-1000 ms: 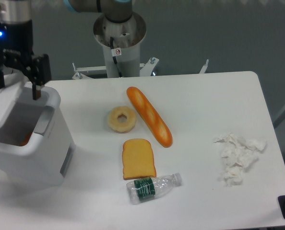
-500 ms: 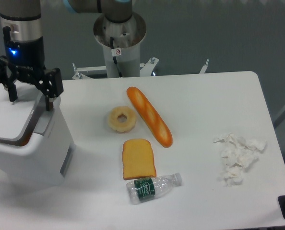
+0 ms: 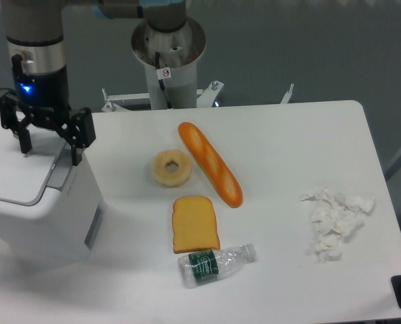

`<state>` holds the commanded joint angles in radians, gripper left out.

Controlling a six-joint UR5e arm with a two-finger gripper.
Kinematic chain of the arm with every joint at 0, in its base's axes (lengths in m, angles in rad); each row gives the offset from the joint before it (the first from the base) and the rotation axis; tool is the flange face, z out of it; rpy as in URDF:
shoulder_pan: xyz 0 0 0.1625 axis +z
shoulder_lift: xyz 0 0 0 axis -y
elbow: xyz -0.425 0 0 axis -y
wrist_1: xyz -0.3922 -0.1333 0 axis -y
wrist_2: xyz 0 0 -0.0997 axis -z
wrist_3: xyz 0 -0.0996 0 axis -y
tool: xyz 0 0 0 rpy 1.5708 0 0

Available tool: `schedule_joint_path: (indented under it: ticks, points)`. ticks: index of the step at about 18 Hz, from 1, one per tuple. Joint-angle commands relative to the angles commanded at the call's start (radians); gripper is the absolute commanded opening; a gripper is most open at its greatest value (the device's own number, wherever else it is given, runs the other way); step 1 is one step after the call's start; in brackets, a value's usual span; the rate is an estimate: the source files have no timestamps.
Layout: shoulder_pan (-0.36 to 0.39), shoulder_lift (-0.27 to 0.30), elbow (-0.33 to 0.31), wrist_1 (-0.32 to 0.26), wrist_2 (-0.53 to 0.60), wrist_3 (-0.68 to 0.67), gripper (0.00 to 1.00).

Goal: Close the trash can
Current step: 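Push the trash can lid down with the gripper until it shuts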

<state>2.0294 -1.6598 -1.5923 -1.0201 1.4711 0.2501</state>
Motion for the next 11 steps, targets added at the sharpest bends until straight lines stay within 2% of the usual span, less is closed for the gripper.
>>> schedule_joint_path:
  ticks: [11]
  points:
    - [0.002, -0.012, 0.008, 0.002, 0.0, -0.006, 1.0]
